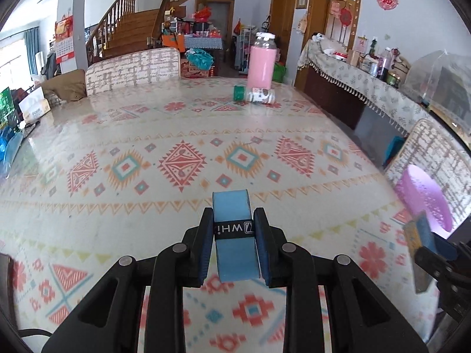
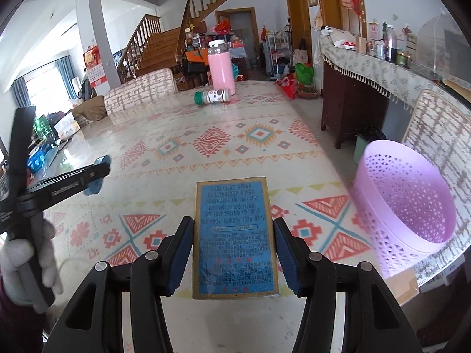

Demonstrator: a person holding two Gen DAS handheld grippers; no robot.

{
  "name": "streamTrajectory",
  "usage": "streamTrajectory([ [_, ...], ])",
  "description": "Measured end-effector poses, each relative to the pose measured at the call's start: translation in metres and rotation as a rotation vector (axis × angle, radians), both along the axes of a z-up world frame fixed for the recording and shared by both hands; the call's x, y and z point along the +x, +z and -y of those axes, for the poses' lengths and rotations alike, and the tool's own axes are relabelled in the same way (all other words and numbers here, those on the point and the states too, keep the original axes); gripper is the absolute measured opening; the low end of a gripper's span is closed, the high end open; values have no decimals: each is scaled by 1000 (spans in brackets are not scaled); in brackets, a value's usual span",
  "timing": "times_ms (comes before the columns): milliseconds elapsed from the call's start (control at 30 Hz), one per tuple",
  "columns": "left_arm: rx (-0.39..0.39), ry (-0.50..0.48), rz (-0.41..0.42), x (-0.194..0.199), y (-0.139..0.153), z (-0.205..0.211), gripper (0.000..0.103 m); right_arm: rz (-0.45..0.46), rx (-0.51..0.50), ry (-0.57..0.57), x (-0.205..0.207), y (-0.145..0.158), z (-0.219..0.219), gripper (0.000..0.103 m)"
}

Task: Collect trash
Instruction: 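Carry the blue box and blue strap toward the pink basket with both tools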

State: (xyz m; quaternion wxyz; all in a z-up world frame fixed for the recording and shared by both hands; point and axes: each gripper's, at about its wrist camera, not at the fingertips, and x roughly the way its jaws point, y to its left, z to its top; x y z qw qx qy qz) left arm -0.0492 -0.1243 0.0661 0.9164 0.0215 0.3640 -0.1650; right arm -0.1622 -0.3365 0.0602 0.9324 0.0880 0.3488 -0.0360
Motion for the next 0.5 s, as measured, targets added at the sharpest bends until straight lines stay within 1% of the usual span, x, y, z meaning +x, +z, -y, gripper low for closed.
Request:
streamTrajectory([
  [167,53,-6,76,-36,22,6,26,16,15,0,-10,2,3,59],
  [300,94,9,127,-57,34,10,26,32,28,5,-16,4,3,59],
  [400,121,25,150,-67,40,13,26,44,37,5,-20,6,3,59],
  [500,140,36,150,-71,42,15,26,54,41,4,-25,7,5,59],
])
